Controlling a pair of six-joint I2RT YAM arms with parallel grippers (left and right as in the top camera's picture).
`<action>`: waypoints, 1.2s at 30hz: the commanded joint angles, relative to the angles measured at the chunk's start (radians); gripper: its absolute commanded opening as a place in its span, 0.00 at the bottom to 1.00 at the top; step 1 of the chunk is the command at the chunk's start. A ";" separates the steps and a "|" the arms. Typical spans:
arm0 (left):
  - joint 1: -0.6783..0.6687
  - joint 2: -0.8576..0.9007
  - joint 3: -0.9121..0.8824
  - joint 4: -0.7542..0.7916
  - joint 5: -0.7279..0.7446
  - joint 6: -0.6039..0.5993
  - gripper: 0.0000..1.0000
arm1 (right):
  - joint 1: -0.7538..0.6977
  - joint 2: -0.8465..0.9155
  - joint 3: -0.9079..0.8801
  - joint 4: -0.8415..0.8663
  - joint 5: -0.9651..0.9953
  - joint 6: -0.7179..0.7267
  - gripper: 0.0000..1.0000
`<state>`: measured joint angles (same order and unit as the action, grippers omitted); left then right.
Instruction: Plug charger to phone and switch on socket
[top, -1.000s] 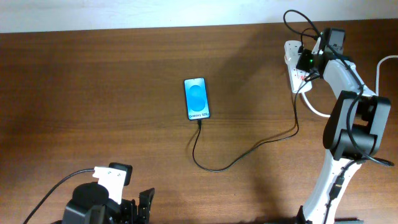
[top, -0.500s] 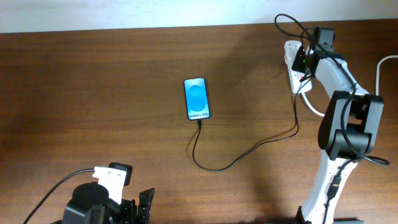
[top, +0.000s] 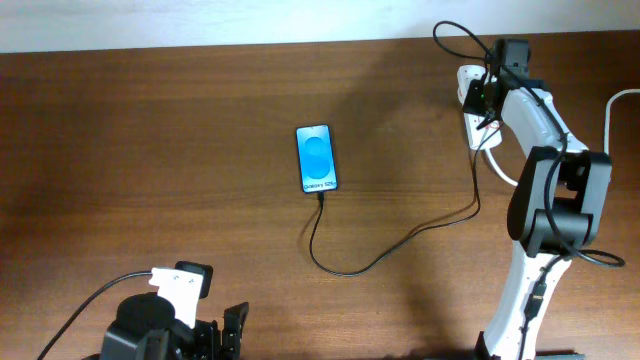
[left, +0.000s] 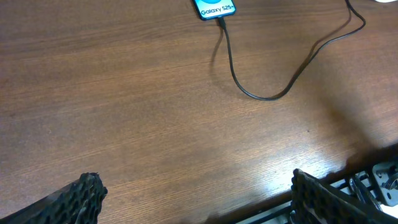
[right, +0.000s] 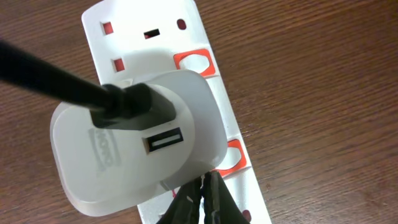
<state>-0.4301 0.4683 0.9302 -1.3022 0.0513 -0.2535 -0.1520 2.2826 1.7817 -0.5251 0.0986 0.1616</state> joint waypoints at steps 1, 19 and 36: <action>-0.002 -0.003 0.000 -0.002 -0.004 0.009 0.99 | -0.026 -0.032 0.040 -0.004 -0.023 0.011 0.04; -0.002 -0.003 0.000 -0.002 -0.004 0.009 0.99 | -0.031 -0.003 0.040 0.034 -0.041 0.011 0.04; -0.002 -0.003 0.000 -0.002 -0.004 0.009 0.99 | -0.034 0.028 0.034 0.015 -0.072 0.012 0.04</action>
<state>-0.4301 0.4683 0.9302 -1.3022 0.0513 -0.2535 -0.1867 2.2864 1.8011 -0.5163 0.0685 0.1627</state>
